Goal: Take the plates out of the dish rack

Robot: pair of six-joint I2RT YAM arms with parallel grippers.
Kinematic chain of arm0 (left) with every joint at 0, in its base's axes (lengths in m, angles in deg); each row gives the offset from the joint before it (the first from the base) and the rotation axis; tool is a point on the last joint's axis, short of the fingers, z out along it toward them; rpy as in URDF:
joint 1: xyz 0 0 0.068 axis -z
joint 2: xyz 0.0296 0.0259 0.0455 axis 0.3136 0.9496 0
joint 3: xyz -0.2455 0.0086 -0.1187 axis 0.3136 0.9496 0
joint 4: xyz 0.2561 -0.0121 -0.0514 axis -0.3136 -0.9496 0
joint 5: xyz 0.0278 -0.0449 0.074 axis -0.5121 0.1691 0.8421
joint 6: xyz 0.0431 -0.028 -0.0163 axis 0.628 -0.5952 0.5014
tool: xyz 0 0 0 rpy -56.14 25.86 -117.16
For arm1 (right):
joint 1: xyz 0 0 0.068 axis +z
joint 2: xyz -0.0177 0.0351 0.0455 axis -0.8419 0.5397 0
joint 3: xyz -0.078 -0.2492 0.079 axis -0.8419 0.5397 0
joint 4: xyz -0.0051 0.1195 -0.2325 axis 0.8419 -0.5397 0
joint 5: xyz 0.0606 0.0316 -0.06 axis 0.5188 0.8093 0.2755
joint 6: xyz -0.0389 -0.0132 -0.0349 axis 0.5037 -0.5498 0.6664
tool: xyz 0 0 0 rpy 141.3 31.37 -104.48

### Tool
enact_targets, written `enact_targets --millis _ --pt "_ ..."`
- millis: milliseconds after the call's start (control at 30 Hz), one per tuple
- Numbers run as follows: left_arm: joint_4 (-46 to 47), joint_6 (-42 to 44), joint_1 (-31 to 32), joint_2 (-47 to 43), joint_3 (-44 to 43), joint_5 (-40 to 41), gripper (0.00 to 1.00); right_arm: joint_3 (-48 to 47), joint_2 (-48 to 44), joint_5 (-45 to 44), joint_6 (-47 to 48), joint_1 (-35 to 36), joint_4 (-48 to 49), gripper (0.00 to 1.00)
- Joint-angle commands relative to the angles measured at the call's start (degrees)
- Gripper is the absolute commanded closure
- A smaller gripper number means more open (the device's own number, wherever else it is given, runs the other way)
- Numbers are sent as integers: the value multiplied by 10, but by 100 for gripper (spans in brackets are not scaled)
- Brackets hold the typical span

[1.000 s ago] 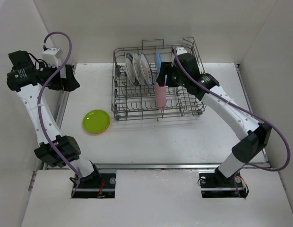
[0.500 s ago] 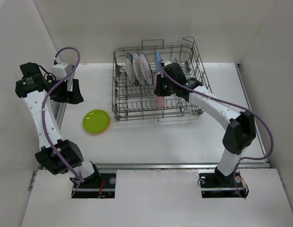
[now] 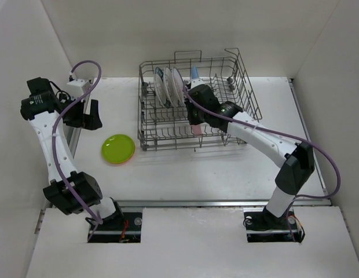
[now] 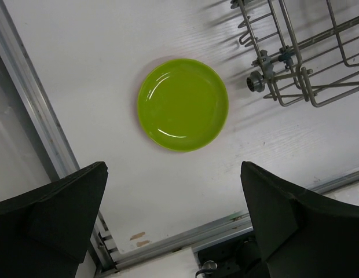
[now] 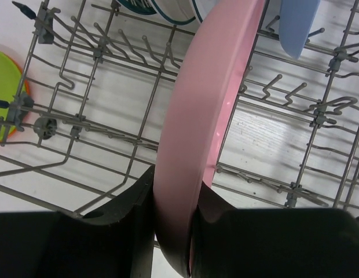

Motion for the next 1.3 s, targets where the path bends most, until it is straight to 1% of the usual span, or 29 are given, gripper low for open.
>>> enact_targets --millis 0,133,267,400,433,467,500,567,600,633,733,767,833,867,900,967,1000,1100,1133,1200,1233,1267 --pt "-13 8 0 -14 11 -15 0 -46 -106 -84 86 33 131 100" --pt "-19 8 0 -14 11 -15 0 -40 -68 -125 107 33 156 100" --pt "-27 8 0 -19 16 -15 0 -74 -24 -175 107 33 156 100" --pt "-48 8 0 -19 36 -15 0 -136 10 -196 84 20 110 100" --pt "-53 8 0 -19 36 -15 0 -136 10 -196 76 20 105 100" --pt "-53 8 0 -19 44 -20 0 -136 10 -189 52 11 105 100" --pt "-53 8 0 -24 54 -20 0 -136 5 -157 35 -4 99 100" --pt "-53 8 0 -24 62 -27 0 -131 -2 -125 -7 -19 99 100" --pt "-53 8 0 -30 62 -27 0 -131 -2 -112 -45 -24 99 100" --pt "-53 8 0 -30 68 -27 0 -131 -2 -97 -64 -30 99 100" --pt "-53 8 0 -30 68 -27 0 -131 -14 -78 -118 -30 99 100" --pt "-53 8 0 -30 68 -27 0 -146 -14 -68 -129 -30 99 100" --pt "-53 8 0 -36 73 -32 0 -169 -14 -61 -161 -30 76 100" --pt "-53 8 0 -36 78 -32 0 -192 -14 -61 -179 -30 42 100" --pt "-53 3 0 -36 78 -32 0 -192 -22 -61 -197 -30 26 100" --pt "-53 3 0 -41 84 -26 0 -170 -39 -56 -241 -30 17 100" --pt "-53 3 0 -48 91 -26 0 -128 -59 -56 -252 -30 24 100" --pt "-53 3 0 -53 105 -26 0 -72 -80 -79 -257 -30 41 100" --pt "-53 3 0 -53 105 -26 0 -72 -80 -86 -257 -30 41 100" --pt "-53 9 0 -59 105 -20 0 -72 -89 -86 -212 -30 61 100" --pt "-53 9 0 -59 99 -20 0 -72 -104 -81 -183 -7 77 100" --pt "-53 9 0 -59 99 -20 0 -67 -113 -62 -118 20 110 100"
